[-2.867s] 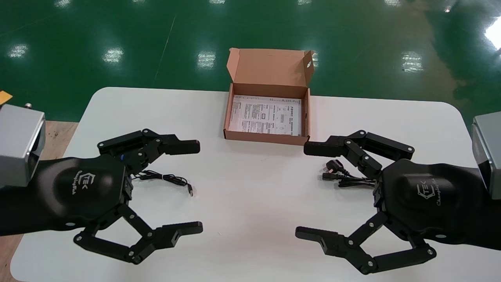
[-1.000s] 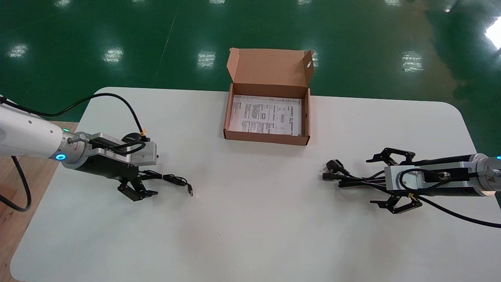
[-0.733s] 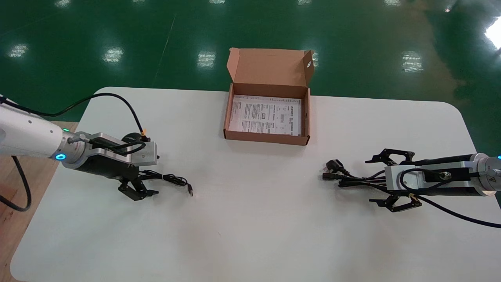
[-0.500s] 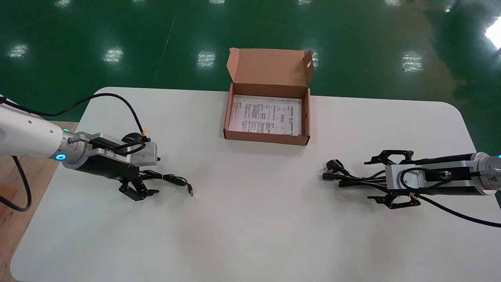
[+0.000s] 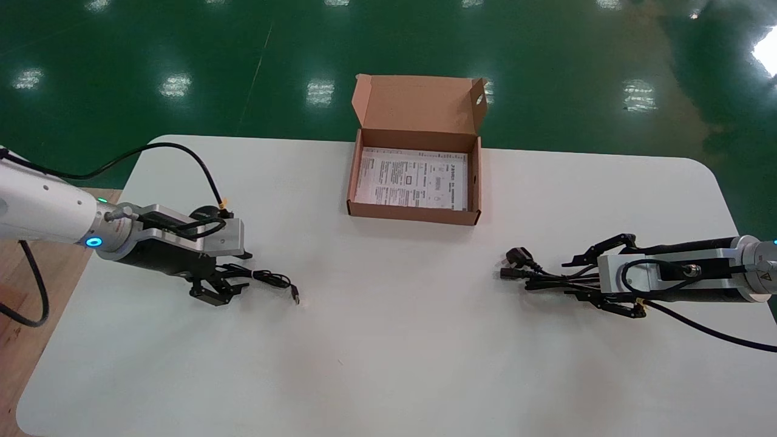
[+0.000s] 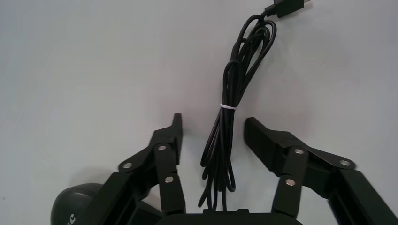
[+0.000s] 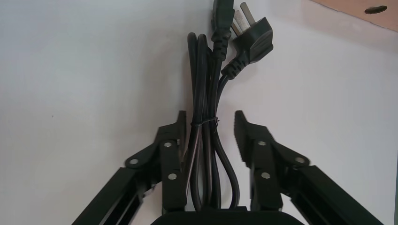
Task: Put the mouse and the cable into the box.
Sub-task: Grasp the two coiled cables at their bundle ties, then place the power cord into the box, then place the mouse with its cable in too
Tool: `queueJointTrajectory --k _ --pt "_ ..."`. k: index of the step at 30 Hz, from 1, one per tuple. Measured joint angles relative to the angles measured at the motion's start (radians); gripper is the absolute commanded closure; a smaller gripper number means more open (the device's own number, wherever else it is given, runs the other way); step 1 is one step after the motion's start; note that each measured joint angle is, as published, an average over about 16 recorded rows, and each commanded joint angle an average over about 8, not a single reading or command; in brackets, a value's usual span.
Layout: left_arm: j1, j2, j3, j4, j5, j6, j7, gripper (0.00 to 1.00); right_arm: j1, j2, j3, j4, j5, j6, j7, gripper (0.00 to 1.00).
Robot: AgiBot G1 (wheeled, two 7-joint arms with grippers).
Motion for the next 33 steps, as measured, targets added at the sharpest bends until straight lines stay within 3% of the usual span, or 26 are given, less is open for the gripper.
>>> queueJointTrajectory --k 18,26,33 --pt "-0.027 -0.02 -0.027 0.004 -0.04 0.009 -0.033 1.0 0.013 0.01 0.009 0.012 0.014 -0.017 0.001 1.0" --pt "-0.141 -0.062 -0.097 -0.062 -0.135 0.023 -0.099 1.0 0.066 0.008 0.037 0.079 0.053 -0.041 0.032 1.0" --pt "-0.263 -0.089 -0.148 -0.226 -0.193 -0.003 -0.182 1.0 0.094 -0.063 0.054 0.192 0.071 0.031 0.105 1.0"
